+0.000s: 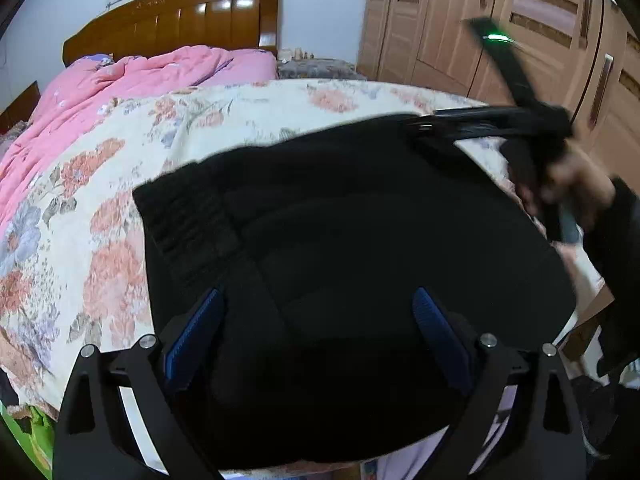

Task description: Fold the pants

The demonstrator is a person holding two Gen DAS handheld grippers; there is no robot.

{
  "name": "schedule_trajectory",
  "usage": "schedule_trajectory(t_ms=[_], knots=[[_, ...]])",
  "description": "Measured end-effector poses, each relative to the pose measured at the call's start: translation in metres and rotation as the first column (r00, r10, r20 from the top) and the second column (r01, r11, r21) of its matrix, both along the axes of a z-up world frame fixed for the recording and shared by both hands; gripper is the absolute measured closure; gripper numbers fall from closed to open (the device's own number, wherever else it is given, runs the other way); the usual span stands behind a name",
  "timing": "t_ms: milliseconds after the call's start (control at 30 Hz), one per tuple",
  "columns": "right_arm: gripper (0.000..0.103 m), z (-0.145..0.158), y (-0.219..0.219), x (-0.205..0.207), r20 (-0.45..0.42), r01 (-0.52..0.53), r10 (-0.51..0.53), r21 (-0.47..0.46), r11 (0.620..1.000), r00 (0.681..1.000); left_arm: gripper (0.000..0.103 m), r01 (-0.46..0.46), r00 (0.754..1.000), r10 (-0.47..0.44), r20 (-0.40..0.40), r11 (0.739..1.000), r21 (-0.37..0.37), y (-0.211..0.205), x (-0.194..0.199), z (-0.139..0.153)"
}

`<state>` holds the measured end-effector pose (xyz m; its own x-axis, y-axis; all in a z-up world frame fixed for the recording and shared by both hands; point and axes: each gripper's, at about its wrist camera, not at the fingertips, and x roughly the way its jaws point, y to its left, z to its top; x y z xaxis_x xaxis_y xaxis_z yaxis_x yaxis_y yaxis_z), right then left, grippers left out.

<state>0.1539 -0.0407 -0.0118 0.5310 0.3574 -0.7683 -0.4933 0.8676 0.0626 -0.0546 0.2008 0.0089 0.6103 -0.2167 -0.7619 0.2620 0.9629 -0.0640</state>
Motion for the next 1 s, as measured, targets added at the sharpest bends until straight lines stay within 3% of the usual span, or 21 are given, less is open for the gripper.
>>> schedule_trajectory(t_ms=[100, 167, 267, 400, 500, 600, 667, 767, 900, 933, 1000], knots=[[0.004, -0.014, -0.016, 0.019, -0.074, 0.051, -0.044, 0.085, 0.995, 0.996, 0.007, 0.008, 1.0, -0.008, 0.01, 1.0, -0.021, 0.011, -0.015, -0.007], [0.004, -0.021, -0.026, 0.023, -0.113, 0.075, -0.06, 0.128, 0.989, 0.992, 0.007, 0.012, 1.0, -0.014, -0.024, 0.997, -0.071, 0.023, -0.016, -0.011], [0.004, -0.023, -0.03, 0.02, -0.12, 0.089, -0.072, 0.147, 0.985, 0.99, 0.007, 0.026, 0.999, -0.027, -0.017, 0.998, -0.054, 0.024, -0.021, -0.011], [0.004, -0.006, -0.026, 0.011, -0.054, 0.099, -0.094, 0.105, 0.99, 0.994, 0.007, 0.03, 0.997, -0.031, -0.068, 1.0, -0.008, 0.023, -0.024, -0.006], [0.004, 0.021, -0.039, -0.008, 0.009, 0.146, -0.149, 0.15, 0.978, 0.989, 0.007, 0.0, 0.996, 0.0, -0.095, 1.0, -0.002, 0.033, -0.03, 0.008], [0.004, 0.044, -0.048, -0.046, 0.064, 0.082, -0.101, 0.253, 0.964, 0.993, 0.007, -0.043, 0.999, 0.043, -0.003, 0.994, -0.1, 0.048, -0.031, 0.045], [0.004, 0.047, -0.039, -0.068, 0.095, 0.028, -0.049, 0.214, 0.977, 0.994, 0.004, -0.053, 0.997, 0.063, 0.051, 0.983, -0.174, 0.046, -0.012, 0.067], [0.004, 0.038, -0.024, -0.096, 0.1, -0.048, 0.035, 0.128, 0.991, 0.994, 0.003, -0.034, 0.997, 0.046, 0.065, 0.982, -0.184, 0.022, 0.034, 0.074], [0.004, 0.009, -0.017, -0.123, -0.006, -0.17, 0.171, 0.077, 0.982, 0.985, 0.003, -0.042, 0.998, 0.039, -0.042, 0.998, -0.054, 0.005, 0.078, 0.026], [0.004, 0.003, -0.016, -0.131, 0.003, -0.197, 0.197, 0.041, 0.979, 0.98, 0.003, -0.035, 0.999, 0.034, -0.042, 0.999, -0.005, -0.001, 0.077, 0.014], [0.004, 0.0, -0.022, -0.141, 0.066, -0.225, 0.221, 0.057, 0.973, 0.973, 0.003, -0.01, 1.0, 0.012, -0.021, 0.998, 0.067, -0.004, 0.07, -0.006]])
